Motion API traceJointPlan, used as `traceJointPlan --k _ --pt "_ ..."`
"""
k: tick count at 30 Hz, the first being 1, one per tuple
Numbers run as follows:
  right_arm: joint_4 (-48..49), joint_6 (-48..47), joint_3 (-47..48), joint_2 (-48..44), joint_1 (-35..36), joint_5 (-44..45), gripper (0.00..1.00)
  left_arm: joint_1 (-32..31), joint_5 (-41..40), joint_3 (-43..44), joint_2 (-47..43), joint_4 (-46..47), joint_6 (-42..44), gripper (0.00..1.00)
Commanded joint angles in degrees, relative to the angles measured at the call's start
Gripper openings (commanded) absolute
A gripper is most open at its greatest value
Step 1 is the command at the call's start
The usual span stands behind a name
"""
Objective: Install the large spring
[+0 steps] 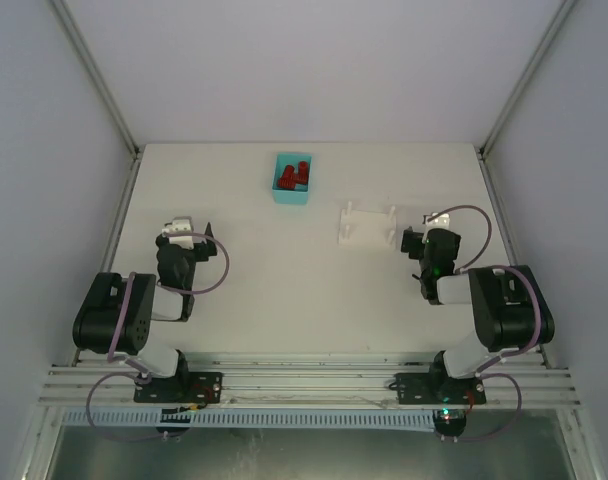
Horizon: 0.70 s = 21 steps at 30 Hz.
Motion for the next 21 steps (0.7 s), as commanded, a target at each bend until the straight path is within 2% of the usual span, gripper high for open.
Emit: traceJointPlan --k 1,7,11,13,14,18,21 --pt "0.8 0.4 1.0 -0.1 -0.3 1.0 0.99 0.4 1.2 0.6 0.2 1.2 0.0 0.99" --pt "1.3 0.4 0.8 -0.3 -0.3 1.2 0.99 0.4 1.2 0.5 0.2 1.2 0.0 0.99" --pt "-2.2 0.0 1.3 -4.1 -0.1 0.7 0.99 0.4 1.1 0.6 0.1 1.4 0.0 0.99" --pt "-7.9 -0.5 2.5 -7.6 0.1 0.7 0.99 0.2 2.8 0.9 -1.5 -0.5 0.7 0.99" --pt "-10.7 -0.6 3.1 -10.1 0.2 0.7 0.99 0.2 3.2 1.4 -3.3 -2.1 1.2 0.99" --pt "-22.9 2.3 7.7 -19.0 0.1 -0.2 0.99 -0.8 3.6 7.2 -10.9 -18.3 1.4 0.99" --pt "-39.7 11.1 15.7 -23.5 0.2 0.8 0.99 -1.0 3.3 13.0 -16.4 -29.4 -5.7 0.99"
